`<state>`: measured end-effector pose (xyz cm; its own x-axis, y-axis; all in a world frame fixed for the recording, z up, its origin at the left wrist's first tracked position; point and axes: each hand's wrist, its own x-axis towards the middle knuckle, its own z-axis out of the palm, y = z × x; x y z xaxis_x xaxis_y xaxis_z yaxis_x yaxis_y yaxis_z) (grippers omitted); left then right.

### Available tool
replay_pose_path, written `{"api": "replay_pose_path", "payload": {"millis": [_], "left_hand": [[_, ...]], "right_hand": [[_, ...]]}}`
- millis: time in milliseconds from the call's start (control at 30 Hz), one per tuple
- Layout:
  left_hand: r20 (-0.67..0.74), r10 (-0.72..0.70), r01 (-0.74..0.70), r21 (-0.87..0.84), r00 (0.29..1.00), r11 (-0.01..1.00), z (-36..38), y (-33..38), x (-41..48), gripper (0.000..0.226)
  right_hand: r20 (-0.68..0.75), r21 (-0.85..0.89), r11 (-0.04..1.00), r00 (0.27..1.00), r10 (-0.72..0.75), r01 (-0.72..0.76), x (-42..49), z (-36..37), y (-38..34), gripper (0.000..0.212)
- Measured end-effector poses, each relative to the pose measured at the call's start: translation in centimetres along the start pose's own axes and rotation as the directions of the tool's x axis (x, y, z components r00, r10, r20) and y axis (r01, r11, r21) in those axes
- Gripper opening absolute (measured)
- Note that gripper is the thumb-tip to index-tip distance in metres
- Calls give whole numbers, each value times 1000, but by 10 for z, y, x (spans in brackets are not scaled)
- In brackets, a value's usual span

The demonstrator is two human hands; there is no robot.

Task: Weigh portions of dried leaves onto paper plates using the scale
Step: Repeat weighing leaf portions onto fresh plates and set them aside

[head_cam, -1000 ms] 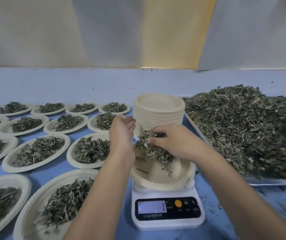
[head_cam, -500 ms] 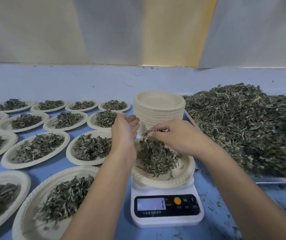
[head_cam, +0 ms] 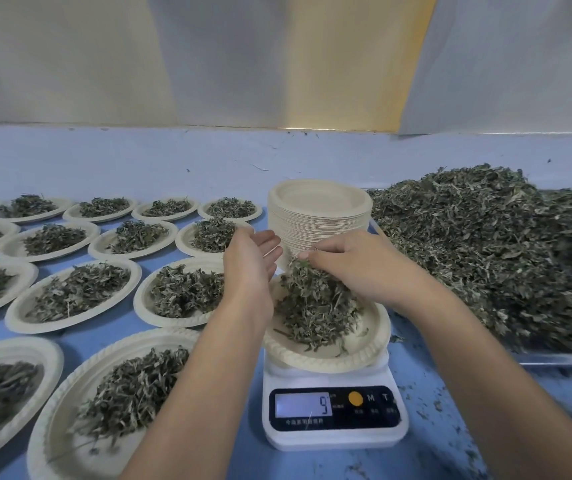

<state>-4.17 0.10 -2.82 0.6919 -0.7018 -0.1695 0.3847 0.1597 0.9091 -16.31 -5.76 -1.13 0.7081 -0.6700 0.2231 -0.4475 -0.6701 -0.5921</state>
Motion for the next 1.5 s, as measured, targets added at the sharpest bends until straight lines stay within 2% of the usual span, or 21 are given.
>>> {"api": "replay_pose_path", "payload": {"millis": [133, 300, 500, 667, 733, 867, 1000, 1300, 1500], "left_hand": [[-5, 0, 0, -11, 1000, 1000, -2, 0, 2, 37], [-2, -4, 4, -29, 1000, 1000, -4, 0, 2, 38], [34, -41, 43, -80, 999, 996, -1, 3, 0, 39], [135, -104, 129, -189, 985, 973, 8, 10, -7, 38], [204, -125, 169, -211, 971, 963, 12, 12, -11, 40], [269, -131, 199, -240, 954, 950, 22, 12, -18, 40], [209, -71, 127, -268, 975, 955, 28, 4, -21, 32], [201, -21, 80, -291, 979, 953, 25, 3, -16, 31], [218, 20, 43, -280, 976, 959, 22, 2, -15, 31]], "right_hand": [[-74, 26, 1000, 997, 7, -6, 0, -2, -1, 42], [-121, 193, 981, 991, 48, -24, 1, -3, -2, 42], [-299, 54, 990, 948, -106, 127, 1, 2, -3, 42], [-399, 33, 982, 903, -160, 188, 1, 7, -7, 21], [-424, 29, 978, 889, -175, 207, 1, 9, -10, 21], [-395, -23, 976, 895, -206, 215, 0, 15, -14, 18], [-352, -65, 978, 912, -210, 200, 1, 23, -15, 18], [-327, -8, 979, 925, -194, 202, 1, 26, -15, 21], [-381, 111, 974, 914, -141, 197, 1, 21, -16, 26]]}}
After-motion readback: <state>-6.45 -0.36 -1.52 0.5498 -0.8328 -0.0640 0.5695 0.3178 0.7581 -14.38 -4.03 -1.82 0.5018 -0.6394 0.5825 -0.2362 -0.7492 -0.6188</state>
